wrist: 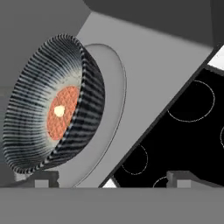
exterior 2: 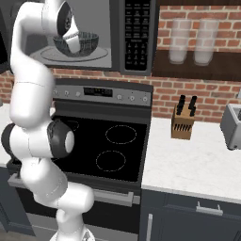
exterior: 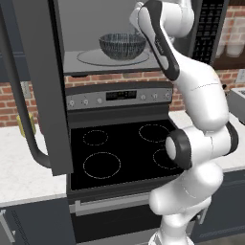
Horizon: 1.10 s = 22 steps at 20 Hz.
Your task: Open the microwave, place the bowl with waffle inside the microwave, then close the microwave door and turn it on.
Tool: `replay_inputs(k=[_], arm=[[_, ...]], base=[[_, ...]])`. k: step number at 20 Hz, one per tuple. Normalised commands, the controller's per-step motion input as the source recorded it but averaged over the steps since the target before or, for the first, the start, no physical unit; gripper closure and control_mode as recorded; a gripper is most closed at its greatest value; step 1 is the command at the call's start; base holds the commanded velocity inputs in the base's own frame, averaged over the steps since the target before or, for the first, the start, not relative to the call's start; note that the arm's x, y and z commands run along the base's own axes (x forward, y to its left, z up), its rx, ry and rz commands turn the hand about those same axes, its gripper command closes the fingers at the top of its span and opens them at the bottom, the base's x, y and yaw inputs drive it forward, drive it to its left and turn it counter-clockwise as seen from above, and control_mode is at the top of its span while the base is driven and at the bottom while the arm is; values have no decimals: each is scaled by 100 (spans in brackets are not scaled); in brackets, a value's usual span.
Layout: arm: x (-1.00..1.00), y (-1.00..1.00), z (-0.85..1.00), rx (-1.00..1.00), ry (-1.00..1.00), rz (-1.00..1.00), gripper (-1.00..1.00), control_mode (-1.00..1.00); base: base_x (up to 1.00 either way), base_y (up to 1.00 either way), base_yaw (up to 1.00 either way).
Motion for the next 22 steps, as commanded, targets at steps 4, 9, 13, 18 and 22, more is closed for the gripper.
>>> replay_inputs(k=[4,9,13,18,22], arm=[[-100,-55,-32,-5,-31,3,-100,-100],[-100,-44,-23,-11,-24,6,-100,-100],[-100,-26,-2,-29,-13,13,-100,-100],[-100,-2,18,-43,-7,24,-100,-100],[-100,4,39,-46,-7,26,-100,-100]], base=[[0,0,0],[0,0,0],[0,0,0],[0,0,0],[0,0,0]])
